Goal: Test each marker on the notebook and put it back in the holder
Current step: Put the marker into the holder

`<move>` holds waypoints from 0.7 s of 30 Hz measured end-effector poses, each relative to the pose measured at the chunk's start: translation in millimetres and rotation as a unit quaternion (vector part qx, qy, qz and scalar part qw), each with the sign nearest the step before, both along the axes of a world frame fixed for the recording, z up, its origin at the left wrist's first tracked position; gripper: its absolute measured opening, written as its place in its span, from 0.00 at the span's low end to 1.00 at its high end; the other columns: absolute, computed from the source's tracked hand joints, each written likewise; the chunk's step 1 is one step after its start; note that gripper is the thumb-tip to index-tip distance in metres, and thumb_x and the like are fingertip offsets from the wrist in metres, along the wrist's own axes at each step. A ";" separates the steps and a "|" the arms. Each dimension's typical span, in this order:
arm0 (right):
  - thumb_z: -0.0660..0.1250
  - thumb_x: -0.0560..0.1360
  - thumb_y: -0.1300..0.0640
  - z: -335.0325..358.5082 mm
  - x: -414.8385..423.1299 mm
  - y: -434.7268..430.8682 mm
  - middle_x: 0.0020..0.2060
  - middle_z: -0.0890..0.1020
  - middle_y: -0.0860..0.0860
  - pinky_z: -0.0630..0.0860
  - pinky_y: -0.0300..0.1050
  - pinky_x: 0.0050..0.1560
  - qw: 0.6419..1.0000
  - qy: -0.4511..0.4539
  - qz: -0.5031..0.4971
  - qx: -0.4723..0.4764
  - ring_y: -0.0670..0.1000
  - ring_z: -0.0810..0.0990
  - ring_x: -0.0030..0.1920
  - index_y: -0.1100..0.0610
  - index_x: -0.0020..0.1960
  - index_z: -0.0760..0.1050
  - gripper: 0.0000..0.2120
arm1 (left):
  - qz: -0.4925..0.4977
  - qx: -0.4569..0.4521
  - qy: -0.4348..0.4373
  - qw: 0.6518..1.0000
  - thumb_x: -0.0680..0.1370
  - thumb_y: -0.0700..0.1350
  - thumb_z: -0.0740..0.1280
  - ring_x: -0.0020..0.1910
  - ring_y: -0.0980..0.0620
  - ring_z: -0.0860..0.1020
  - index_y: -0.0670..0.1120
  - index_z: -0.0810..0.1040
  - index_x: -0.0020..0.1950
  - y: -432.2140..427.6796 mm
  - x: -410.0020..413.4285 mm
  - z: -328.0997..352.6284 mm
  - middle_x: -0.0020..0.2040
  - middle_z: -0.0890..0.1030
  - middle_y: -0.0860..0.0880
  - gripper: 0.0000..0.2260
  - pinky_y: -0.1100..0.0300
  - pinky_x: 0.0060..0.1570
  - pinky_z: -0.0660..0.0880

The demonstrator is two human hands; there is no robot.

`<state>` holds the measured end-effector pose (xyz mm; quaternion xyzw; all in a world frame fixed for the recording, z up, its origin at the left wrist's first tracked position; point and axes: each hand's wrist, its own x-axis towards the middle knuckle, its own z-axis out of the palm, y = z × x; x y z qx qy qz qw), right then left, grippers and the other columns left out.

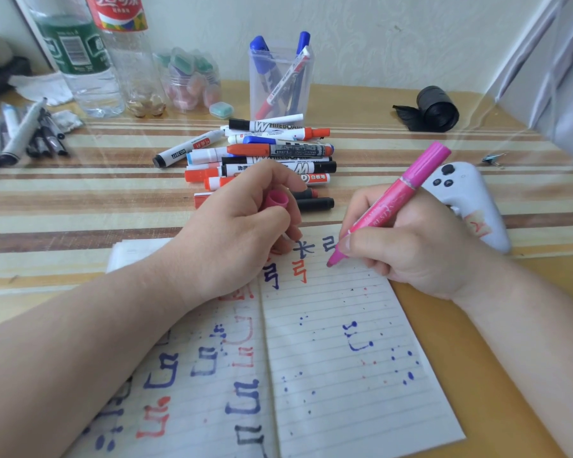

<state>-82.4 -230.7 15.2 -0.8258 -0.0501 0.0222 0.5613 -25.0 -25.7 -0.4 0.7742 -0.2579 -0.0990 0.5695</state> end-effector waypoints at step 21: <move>0.71 0.69 0.55 -2.4 -1.4 5.8 0.34 0.82 0.61 0.64 0.37 0.22 0.972 -0.097 -0.009 0.215 0.55 0.77 0.28 0.56 0.42 0.78 0.05 | -0.056 0.120 -0.187 0.973 0.79 0.33 0.63 0.42 0.63 0.77 0.50 0.69 0.66 -0.5 -8.3 -1.4 0.47 0.81 0.59 0.18 0.75 0.38 0.69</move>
